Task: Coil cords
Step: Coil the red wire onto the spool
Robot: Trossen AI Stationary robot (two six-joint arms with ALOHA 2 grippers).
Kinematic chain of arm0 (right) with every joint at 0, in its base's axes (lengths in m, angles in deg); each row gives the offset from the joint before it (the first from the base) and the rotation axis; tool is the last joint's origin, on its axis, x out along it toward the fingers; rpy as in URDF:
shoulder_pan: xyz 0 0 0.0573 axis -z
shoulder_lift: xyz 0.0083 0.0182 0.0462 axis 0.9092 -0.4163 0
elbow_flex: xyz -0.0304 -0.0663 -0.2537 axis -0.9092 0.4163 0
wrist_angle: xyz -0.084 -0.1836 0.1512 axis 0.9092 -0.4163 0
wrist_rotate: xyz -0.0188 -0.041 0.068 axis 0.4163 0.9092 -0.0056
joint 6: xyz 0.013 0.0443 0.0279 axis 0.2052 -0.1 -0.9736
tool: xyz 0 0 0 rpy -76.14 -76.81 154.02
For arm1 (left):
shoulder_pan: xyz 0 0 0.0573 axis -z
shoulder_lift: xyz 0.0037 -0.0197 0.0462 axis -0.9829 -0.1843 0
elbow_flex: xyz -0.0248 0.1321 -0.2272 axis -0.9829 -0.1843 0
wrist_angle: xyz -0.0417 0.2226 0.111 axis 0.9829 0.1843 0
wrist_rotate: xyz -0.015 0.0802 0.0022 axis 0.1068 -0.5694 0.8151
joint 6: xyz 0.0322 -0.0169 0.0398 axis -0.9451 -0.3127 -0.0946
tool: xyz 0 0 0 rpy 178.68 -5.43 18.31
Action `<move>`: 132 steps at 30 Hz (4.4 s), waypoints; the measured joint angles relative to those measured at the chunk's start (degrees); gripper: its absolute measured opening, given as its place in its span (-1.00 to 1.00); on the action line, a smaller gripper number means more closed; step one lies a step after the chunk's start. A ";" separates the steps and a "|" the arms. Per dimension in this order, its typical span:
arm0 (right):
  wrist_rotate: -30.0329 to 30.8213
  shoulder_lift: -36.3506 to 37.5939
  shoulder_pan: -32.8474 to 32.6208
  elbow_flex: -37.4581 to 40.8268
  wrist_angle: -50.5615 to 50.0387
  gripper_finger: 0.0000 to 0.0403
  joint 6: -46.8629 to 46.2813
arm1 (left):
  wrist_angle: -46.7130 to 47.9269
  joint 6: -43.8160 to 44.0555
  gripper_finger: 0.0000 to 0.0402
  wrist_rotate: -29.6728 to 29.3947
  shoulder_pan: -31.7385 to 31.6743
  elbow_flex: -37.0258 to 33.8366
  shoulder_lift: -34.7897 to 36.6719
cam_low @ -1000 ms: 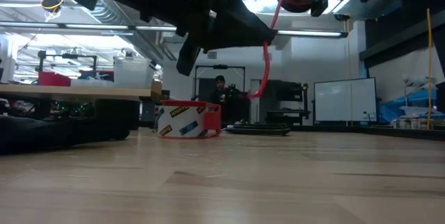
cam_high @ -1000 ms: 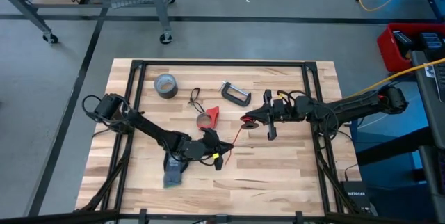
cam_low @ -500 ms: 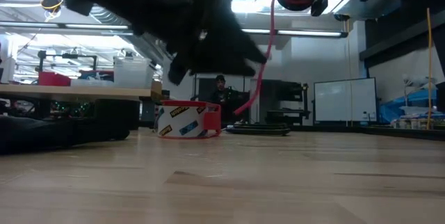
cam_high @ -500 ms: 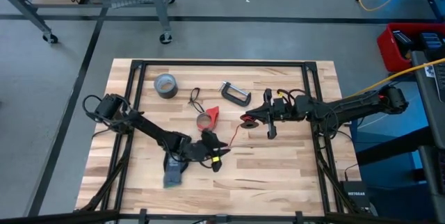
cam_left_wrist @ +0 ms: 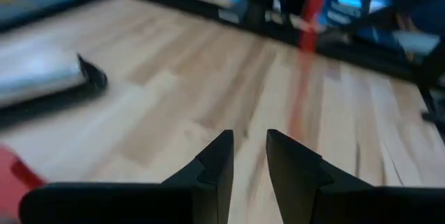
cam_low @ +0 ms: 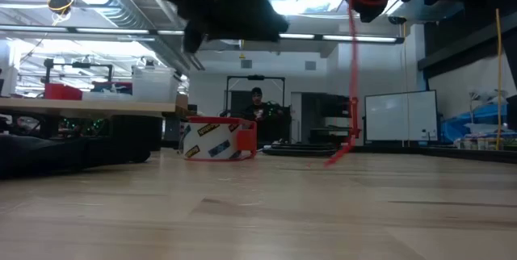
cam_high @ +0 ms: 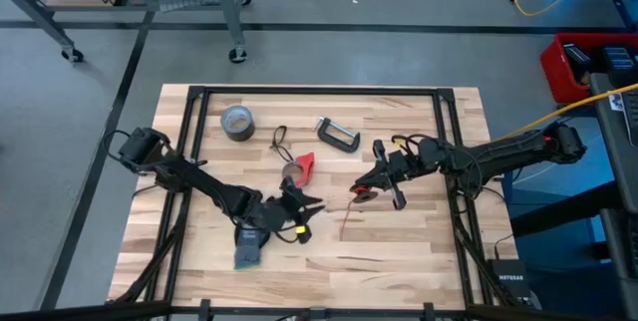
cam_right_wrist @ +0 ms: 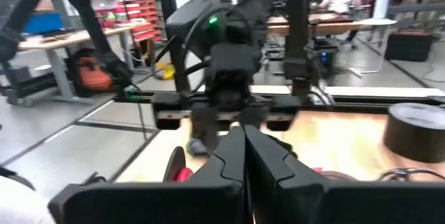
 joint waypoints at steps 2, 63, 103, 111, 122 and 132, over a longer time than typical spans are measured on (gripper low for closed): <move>-0.62 -0.02 0.02 0.00 0.31 -0.97 -0.32 | -3.19 -1.10 -0.61 0.34 -1.28 0.02 0.06; 0.77 -7.38 0.02 0.04 15.03 -0.97 -0.36 | -24.85 -15.26 -0.64 21.05 -11.38 0.02 -0.05; 2.25 -7.34 0.02 0.04 15.08 -0.97 0.03 | -27.50 -18.17 -1.00 23.94 -12.23 0.04 -0.90; 4.22 -7.34 0.00 0.04 14.84 -0.96 0.06 | -25.65 -18.10 -1.00 22.70 -12.18 0.04 -0.51; 6.76 -7.34 0.04 0.04 15.10 -0.36 -1.74 | -24.39 -18.37 -1.00 22.12 -12.14 0.04 -0.53; 1.58 -7.34 0.02 0.02 14.39 -0.21 -3.54 | -9.08 -20.48 -1.00 11.14 -12.05 0.02 7.30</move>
